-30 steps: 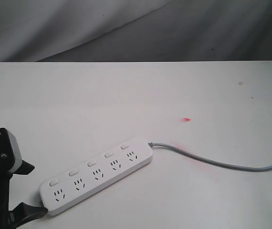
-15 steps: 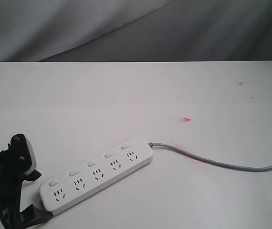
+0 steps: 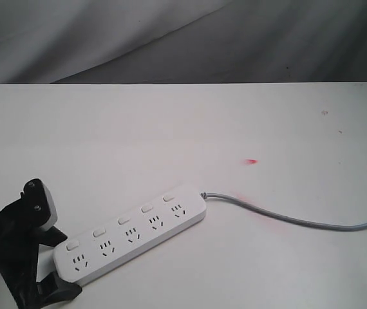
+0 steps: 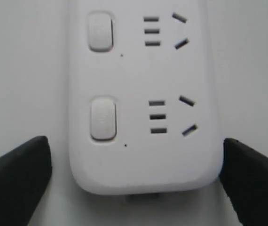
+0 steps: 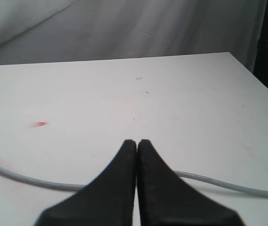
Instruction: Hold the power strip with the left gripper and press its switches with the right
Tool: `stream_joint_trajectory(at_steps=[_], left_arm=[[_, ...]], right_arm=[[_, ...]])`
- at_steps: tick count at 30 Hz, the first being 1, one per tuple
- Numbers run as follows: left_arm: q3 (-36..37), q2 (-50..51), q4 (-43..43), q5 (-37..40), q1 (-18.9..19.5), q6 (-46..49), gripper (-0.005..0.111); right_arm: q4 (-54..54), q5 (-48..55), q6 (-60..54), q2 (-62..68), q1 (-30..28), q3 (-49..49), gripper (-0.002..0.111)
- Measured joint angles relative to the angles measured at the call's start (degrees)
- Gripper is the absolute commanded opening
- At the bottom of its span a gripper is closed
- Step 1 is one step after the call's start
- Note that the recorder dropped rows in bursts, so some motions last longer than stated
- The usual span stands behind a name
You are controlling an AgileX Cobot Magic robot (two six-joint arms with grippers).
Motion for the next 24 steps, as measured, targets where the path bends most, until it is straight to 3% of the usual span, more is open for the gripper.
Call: stream_joint_trajectory(at_steps=[7,13,24], left_arm=[[-0.34,0.35,-0.51,0.4,0.0,0.36,0.088],[-0.34,0.57,-0.73,-0.24,0.0,0.47,0.066],[-0.34,0.57,-0.73,-0.22,0.0,0.6,0.065]], right_arm=[[0.0,0.0,0.0,0.0,0.0,0.0,0.0],[0.0,0.0,0.0,0.0,0.0,0.0,0.0],[0.0,0.0,0.0,0.0,0.0,0.0,0.0]])
